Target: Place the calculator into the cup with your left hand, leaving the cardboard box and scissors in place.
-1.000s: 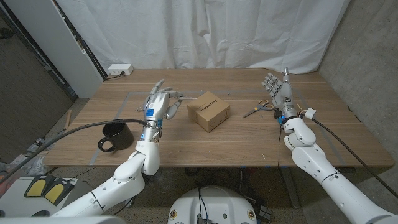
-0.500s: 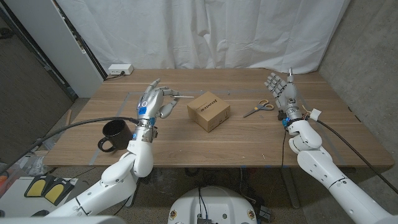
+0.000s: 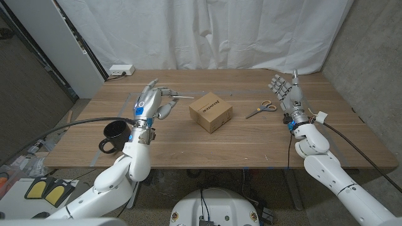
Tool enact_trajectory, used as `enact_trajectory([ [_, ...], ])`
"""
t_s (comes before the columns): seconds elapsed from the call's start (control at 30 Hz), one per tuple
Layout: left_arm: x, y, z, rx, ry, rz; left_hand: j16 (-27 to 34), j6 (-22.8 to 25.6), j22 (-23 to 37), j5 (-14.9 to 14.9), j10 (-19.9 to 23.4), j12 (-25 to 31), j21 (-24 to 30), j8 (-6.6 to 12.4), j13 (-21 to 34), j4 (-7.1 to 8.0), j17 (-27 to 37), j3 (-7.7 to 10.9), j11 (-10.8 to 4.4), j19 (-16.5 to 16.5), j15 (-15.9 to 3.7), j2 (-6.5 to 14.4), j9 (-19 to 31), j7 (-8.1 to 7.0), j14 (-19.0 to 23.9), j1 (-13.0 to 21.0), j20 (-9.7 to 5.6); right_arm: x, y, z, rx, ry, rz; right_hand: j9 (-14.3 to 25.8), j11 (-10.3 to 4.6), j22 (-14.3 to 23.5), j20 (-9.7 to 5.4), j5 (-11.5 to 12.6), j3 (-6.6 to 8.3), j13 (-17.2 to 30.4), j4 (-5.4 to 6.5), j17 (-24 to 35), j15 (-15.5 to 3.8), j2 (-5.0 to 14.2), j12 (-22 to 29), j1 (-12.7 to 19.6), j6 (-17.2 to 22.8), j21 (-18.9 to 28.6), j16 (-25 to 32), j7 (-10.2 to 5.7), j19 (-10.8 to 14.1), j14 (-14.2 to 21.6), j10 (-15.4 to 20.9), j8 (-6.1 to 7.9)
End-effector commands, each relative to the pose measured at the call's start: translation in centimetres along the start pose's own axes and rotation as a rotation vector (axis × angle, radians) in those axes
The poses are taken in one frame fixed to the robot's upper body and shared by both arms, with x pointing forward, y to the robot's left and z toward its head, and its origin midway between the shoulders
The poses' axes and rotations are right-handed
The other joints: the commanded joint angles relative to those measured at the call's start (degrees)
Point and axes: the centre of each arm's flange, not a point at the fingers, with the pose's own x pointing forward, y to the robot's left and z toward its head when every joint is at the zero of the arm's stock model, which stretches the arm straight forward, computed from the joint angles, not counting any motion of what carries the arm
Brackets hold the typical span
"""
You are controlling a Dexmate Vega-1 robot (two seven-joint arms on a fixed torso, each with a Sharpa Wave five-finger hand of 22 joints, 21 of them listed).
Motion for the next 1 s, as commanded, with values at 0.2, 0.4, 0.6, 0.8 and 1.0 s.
enact_trajectory([
  [0.2,-1.6,2.0,-0.1,0.114,0.051,0.054,0.0,9.1,0.1,0.6,0.6,0.1,0.0,0.20,0.3,0.32,0.2,0.35,0.02,0.2,-7.85,-0.1,1.0,2.70,0.3,-0.5,-2.97,-1.0,-2.8,3.4,-0.031,-0.038,-0.044,0.1,0.24,0.2,0.07,0.4,-0.22,0.1,-0.12,0.1,0.40,0.34,0.0,0.4,0.5,-0.2,-0.2,0.19,0.1,0.3,0.2,-0.06],
  [0.4,-2.2,3.0,-0.5,0.141,0.075,0.065,0.0,9.1,0.1,0.6,0.7,0.1,-0.1,0.17,0.3,0.35,0.2,0.42,0.02,0.2,-7.88,-0.1,1.1,2.60,0.3,-0.4,-2.93,-0.7,-2.9,4.2,-0.060,-0.030,-0.033,0.1,0.21,0.2,0.06,0.4,-0.25,0.1,-0.12,0.1,0.34,0.37,0.0,0.3,0.5,-0.2,-0.2,0.18,0.0,0.3,0.3,-0.06],
  [0.6,-2.8,3.8,-0.9,0.165,0.095,0.059,0.0,9.1,0.1,0.6,0.7,0.1,-0.1,0.15,0.3,0.41,0.2,0.44,0.02,0.2,-7.87,-0.1,1.1,2.62,0.3,-0.5,-2.92,-0.3,-3.0,4.4,-0.070,-0.029,-0.033,0.1,0.22,0.2,0.07,0.4,-0.27,0.1,-0.11,0.1,0.31,0.40,0.0,0.3,0.6,-0.2,-0.1,0.22,0.1,0.3,0.3,-0.04],
  [0.8,-3.6,4.7,-1.2,0.175,0.116,0.052,0.0,9.1,0.0,0.6,0.7,0.1,-0.1,0.02,0.3,0.45,0.2,0.48,0.01,0.2,-7.89,-0.2,1.0,2.73,0.3,-0.5,-2.90,0.1,-2.8,4.3,-0.073,-0.019,-0.032,0.1,0.25,0.2,0.09,0.4,-0.30,0.1,-0.11,0.1,0.36,0.44,0.0,0.3,0.6,-0.2,-0.1,0.26,0.1,0.3,0.4,-0.06],
  [1.0,-4.1,5.2,-1.7,0.181,0.129,0.046,0.0,9.1,0.0,0.6,0.7,0.1,-0.1,0.03,0.3,0.50,0.2,0.52,0.01,0.2,-7.87,-0.2,1.1,2.61,0.3,-0.5,-2.93,0.2,-2.3,3.9,-0.073,-0.004,-0.033,0.1,0.17,0.2,0.09,0.4,-0.33,0.1,-0.11,0.1,0.42,0.46,-0.1,0.3,0.6,-0.2,-0.1,0.24,0.1,0.3,0.3,-0.05],
])
